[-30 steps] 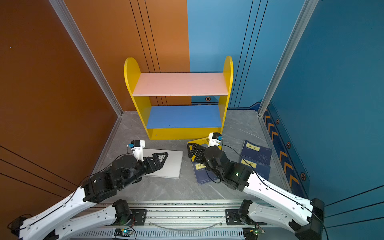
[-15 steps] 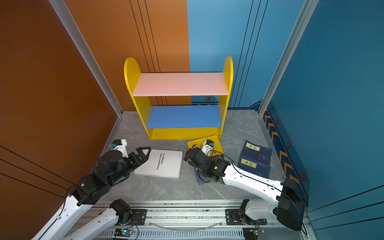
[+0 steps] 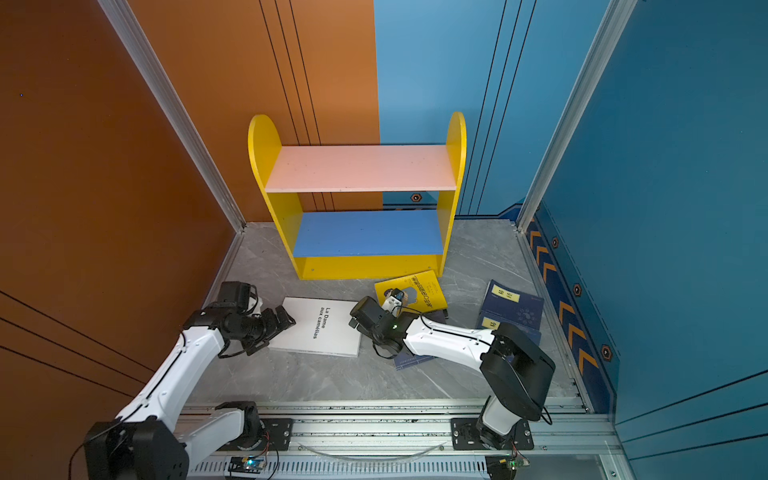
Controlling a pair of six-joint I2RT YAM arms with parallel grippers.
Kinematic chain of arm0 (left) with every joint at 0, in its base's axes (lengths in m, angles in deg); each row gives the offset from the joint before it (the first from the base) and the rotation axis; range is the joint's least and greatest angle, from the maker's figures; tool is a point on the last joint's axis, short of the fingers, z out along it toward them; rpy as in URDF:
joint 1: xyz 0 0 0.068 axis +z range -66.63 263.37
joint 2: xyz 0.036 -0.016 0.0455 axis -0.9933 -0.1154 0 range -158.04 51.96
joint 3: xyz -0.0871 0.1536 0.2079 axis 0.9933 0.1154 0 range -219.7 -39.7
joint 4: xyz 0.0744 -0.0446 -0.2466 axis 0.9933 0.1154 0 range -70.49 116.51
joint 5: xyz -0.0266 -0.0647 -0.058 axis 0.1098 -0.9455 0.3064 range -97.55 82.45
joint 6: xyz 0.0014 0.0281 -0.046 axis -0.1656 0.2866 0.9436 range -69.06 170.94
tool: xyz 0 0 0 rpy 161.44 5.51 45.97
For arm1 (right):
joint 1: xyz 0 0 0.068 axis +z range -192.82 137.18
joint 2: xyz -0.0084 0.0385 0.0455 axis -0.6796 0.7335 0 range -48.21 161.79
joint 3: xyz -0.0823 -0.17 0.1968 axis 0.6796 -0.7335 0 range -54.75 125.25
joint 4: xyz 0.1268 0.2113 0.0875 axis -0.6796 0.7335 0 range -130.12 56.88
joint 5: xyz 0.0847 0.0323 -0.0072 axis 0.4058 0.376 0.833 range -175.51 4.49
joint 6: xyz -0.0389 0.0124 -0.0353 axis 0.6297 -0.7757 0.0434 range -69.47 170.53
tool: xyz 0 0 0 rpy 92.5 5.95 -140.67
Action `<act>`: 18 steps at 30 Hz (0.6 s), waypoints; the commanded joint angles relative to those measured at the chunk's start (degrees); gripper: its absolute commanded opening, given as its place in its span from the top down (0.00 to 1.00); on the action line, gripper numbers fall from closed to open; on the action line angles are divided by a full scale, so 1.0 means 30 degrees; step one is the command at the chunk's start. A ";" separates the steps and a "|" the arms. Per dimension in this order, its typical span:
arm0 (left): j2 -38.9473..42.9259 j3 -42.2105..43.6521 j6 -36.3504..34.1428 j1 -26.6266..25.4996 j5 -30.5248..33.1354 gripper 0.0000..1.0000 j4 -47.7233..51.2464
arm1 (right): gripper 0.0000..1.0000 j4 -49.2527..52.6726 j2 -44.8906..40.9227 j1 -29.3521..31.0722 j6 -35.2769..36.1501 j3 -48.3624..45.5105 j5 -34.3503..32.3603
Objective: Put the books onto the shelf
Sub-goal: 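Reach both grippers forward toward the white book 'La Dame aux camélias', then lower both grippers onto opposite edges of the white book and grip it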
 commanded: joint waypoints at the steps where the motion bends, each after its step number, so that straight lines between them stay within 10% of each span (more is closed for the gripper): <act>1: -0.0677 -0.0512 -0.1713 0.0513 0.0568 0.02 0.0407 | 0.00 -0.0771 0.0832 -0.0277 -0.0193 0.0535 0.1287; 18: -0.4168 0.0028 -0.1364 0.2288 -0.0413 0.02 -0.1952 | 0.06 -0.1096 0.3748 -0.0666 0.0392 0.2402 0.4115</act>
